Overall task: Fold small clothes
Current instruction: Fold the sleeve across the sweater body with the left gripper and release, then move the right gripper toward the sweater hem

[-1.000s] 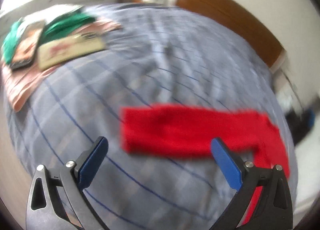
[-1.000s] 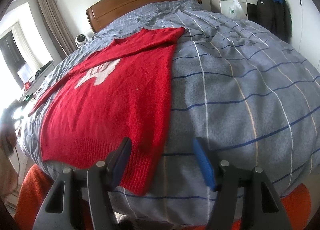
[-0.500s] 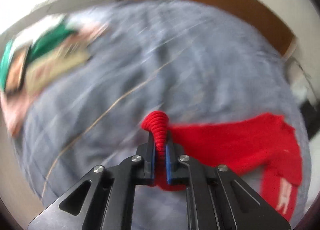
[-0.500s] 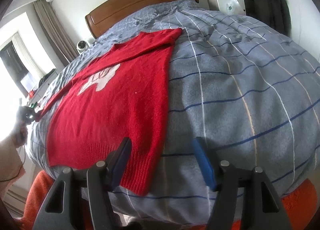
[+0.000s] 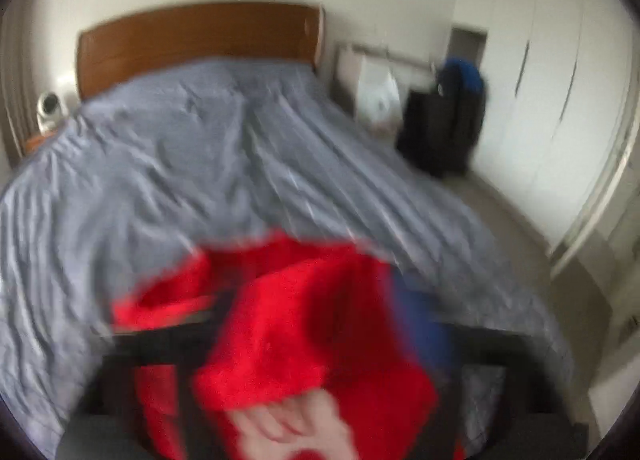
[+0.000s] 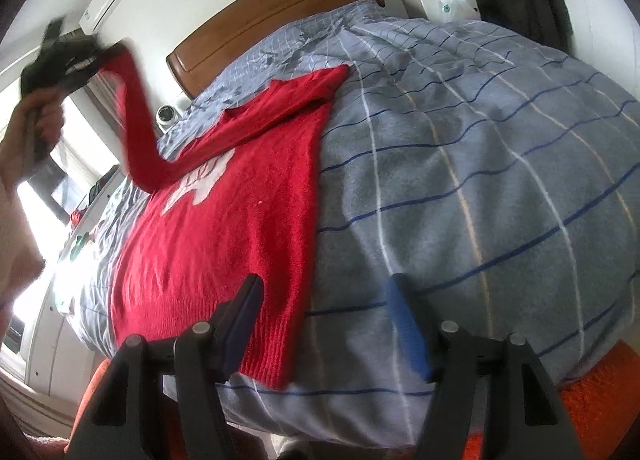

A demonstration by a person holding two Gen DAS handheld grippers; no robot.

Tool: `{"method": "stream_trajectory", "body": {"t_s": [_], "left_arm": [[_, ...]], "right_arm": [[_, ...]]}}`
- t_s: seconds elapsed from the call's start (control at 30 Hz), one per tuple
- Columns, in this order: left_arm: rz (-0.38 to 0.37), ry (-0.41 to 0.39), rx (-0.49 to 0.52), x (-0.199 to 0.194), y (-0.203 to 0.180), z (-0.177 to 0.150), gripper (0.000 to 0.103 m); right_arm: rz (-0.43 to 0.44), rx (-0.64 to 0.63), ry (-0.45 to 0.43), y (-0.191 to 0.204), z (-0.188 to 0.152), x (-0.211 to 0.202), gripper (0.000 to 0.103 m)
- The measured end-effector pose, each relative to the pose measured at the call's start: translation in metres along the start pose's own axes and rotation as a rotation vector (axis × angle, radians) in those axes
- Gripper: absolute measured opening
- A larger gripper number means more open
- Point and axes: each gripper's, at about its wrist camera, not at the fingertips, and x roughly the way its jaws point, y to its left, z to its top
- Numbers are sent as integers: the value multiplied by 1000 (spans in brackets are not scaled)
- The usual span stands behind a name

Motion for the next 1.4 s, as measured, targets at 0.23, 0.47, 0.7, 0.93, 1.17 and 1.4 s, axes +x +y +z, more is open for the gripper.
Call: {"method": "stream_trajectory", "body": {"t_s": [0.23, 0.47, 0.7, 0.93, 1.17, 1.4], "left_arm": [[-92, 216, 57, 10, -15, -158, 97], [113, 233, -17, -69, 57, -245, 98], [291, 176, -108, -102, 86, -261, 98], [344, 129, -105, -122, 82, -256, 98], [351, 105, -94, -134, 79, -254, 98], [336, 106, -77, -144, 70, -257, 98]], "right_arm": [[-28, 31, -42, -15, -2, -17, 66], [-35, 64, -33, -26, 0, -15, 66], [-36, -28, -35, 6, 2, -15, 66], [-49, -179, -51, 47, -8, -30, 66], [-66, -224, -85, 59, -15, -50, 66], [-69, -177, -108, 54, -16, -72, 66]]}}
